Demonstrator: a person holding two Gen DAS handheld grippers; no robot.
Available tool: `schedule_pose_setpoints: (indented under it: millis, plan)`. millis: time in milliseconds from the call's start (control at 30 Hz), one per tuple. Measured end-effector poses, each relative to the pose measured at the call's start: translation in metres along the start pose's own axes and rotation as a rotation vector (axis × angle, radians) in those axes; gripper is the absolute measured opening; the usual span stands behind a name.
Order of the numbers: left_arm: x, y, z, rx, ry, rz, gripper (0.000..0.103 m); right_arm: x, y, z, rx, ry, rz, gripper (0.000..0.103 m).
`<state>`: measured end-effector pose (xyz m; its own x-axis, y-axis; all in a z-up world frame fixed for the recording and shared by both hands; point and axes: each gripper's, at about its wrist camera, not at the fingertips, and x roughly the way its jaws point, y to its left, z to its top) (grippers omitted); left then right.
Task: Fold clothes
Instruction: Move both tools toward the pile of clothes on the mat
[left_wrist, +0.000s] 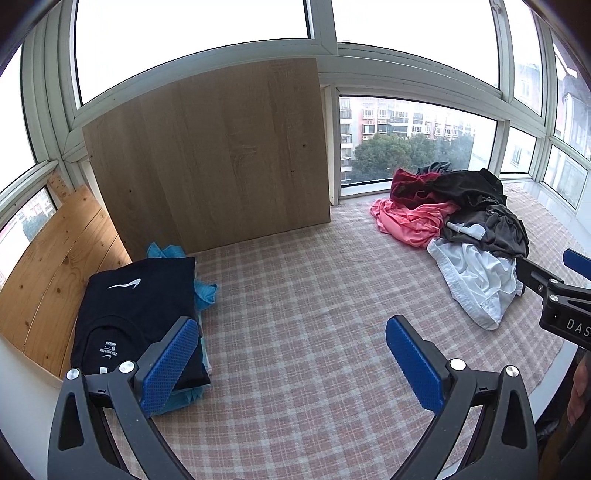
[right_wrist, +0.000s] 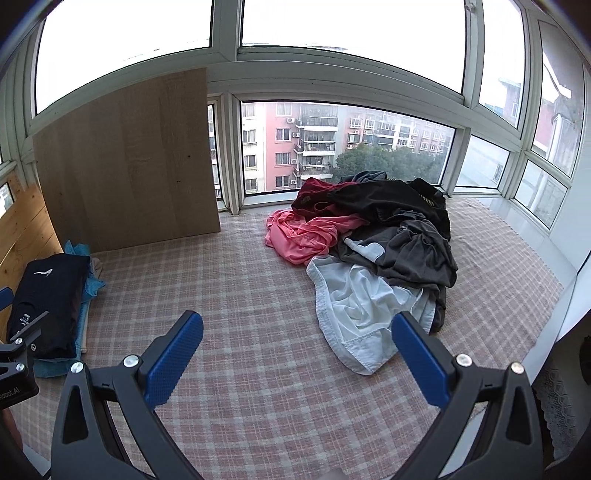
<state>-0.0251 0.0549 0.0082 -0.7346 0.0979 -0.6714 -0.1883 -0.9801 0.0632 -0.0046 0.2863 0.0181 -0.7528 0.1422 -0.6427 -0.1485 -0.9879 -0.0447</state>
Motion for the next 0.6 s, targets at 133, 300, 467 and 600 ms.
schedule_pose_setpoints:
  millis: [133,300,467,600]
  plan:
    - [0.005,-0.017,0.007,0.024,-0.003,-0.020,0.102,0.003,-0.028,0.002,0.060,0.000,-0.019,0.103]
    - [0.009,-0.042,0.016,0.053,0.000,-0.037,0.102,0.013,-0.062,0.009,0.078,-0.014,-0.028,0.103]
    - [0.012,-0.071,0.025,0.065,0.002,-0.023,0.101,0.036,-0.101,0.017,0.023,-0.015,-0.060,0.103]
    - [0.018,-0.097,0.031,0.041,0.026,-0.021,0.101,0.060,-0.149,0.026,0.018,-0.012,-0.028,0.103]
